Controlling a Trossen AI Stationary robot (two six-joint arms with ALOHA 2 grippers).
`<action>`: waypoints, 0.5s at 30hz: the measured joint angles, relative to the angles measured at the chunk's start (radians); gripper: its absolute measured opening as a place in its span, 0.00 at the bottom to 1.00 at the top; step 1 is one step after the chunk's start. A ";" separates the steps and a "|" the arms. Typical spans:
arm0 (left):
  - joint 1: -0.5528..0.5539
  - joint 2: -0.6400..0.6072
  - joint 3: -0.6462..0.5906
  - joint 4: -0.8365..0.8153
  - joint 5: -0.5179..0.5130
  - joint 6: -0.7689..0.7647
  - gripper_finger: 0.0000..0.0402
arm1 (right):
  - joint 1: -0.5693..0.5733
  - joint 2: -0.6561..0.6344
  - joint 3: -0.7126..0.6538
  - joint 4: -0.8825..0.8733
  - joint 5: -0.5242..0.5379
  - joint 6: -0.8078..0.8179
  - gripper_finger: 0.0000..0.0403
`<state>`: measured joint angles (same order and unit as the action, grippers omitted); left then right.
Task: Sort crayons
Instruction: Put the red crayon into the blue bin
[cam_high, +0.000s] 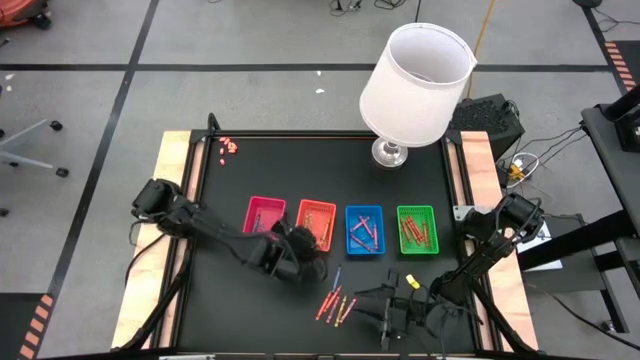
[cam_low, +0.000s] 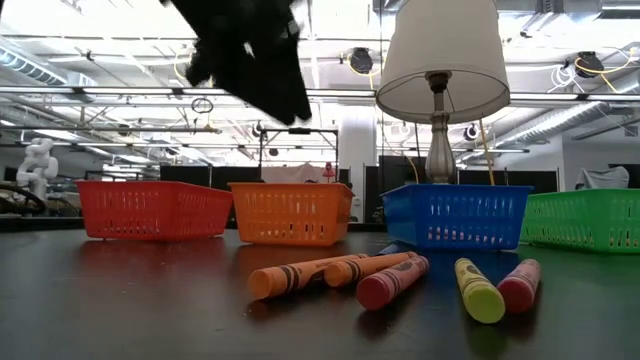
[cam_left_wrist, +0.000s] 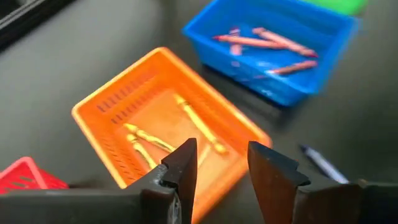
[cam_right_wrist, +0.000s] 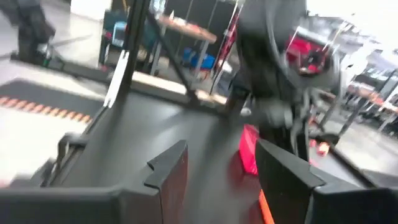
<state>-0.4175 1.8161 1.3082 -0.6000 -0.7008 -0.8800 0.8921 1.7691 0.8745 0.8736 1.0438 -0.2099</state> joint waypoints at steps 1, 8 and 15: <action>-0.024 -0.004 0.001 0.006 -0.012 0.007 0.35 | 0.001 0.000 0.000 -0.044 -0.005 0.035 0.42; -0.220 -0.011 0.002 0.020 -0.126 0.022 0.35 | -0.021 0.000 0.000 -0.240 -0.225 0.264 0.42; -0.338 -0.009 0.002 0.119 -0.255 0.024 0.35 | -0.087 0.000 0.001 -0.392 -0.526 0.458 0.42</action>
<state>-0.7556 1.8069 1.3102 -0.4805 -0.9561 -0.8555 0.8048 1.7691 0.8753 0.4815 0.5181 0.2485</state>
